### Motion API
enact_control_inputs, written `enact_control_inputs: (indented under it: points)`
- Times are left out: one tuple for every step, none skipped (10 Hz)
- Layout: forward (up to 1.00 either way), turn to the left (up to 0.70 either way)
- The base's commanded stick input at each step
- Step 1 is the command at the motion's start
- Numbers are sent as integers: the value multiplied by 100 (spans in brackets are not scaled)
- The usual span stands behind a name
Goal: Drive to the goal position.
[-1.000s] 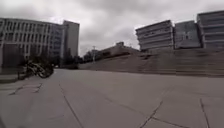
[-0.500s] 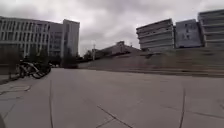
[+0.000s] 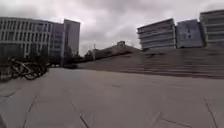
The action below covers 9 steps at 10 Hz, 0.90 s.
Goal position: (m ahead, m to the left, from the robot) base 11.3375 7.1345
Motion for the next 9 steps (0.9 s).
enact_control_inputs:
  points:
    - [100, 0]
    - [100, 0]
    - [100, 0]
    - [100, 0]
    - [100, 0]
    - [100, 0]
    - [100, 0]
    - [100, 0]
    - [100, 0]
